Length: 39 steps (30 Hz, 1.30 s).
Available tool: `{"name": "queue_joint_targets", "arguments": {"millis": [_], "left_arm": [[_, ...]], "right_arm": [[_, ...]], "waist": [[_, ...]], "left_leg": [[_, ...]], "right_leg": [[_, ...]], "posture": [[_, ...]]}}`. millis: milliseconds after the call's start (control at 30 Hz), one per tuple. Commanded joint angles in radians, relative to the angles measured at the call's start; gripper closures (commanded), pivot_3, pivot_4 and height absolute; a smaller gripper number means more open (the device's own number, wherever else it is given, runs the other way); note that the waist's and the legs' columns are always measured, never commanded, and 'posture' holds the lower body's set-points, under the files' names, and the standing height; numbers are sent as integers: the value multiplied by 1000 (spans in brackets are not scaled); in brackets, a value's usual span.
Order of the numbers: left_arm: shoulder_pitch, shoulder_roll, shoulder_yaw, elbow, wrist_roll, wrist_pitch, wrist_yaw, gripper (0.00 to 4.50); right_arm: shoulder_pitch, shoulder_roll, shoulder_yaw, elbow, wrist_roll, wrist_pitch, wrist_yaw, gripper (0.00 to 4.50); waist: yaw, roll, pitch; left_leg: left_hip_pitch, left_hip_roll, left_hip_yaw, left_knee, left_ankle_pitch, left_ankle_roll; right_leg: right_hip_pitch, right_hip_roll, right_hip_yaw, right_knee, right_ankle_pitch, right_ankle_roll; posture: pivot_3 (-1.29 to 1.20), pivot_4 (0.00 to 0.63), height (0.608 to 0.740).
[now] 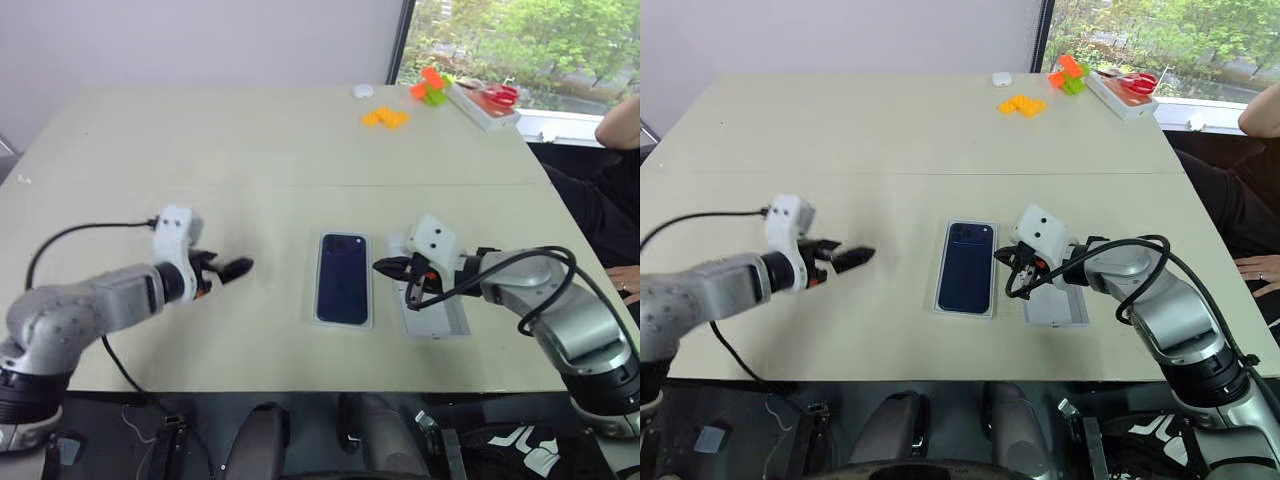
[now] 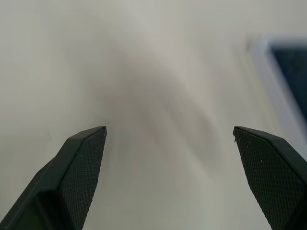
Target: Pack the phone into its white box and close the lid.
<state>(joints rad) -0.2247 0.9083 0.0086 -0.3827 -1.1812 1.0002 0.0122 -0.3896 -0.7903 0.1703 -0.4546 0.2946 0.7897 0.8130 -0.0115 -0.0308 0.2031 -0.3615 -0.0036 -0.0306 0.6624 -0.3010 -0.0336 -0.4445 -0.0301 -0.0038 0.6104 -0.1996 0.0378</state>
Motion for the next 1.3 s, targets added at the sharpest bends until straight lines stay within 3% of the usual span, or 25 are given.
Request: {"name": "queue_joint_targets", "arguments": {"millis": [33, 233, 800, 1300], "left_arm": [[28, 0, 6, -85, 101, -49, -112, 1466], [28, -59, -40, -164, 211, -51, -187, 4456], [-177, -218, -296, -87, 474, 82, -340, 4456], [-233, -401, -351, -63, 535, 150, -424, 4456]], "right_arm": [[-9, -32, 15, -19, -30, -22, 14, 4500], [-9, -47, 30, -47, -39, 6, 21, 4500], [-120, -19, 239, -44, -213, 95, -26, 4500], [-75, -68, 192, -116, -191, 129, 13, 4500]], "waist": [[1, 0, 0], [1, 0, 0], [0, 0, 0], [1, -1, -1]], "left_leg": [[-2, 0, 0, 0, 0, 1], [-11, 0, -2, 1, 0, 1], [-11, 0, -2, 3, 0, 1], [-10, 0, -2, 6, 0, 1]], "right_leg": [[-1, 0, 0, 0, 0, 0], [-10, 1, 0, 2, 2, 3], [-11, 2, 0, 4, 3, 4], [-9, 2, 0, 6, 5, 3]], "posture": [[0, 150, 740], [0, 150, 740], [0, 150, 740], [0, 150, 740]]}}
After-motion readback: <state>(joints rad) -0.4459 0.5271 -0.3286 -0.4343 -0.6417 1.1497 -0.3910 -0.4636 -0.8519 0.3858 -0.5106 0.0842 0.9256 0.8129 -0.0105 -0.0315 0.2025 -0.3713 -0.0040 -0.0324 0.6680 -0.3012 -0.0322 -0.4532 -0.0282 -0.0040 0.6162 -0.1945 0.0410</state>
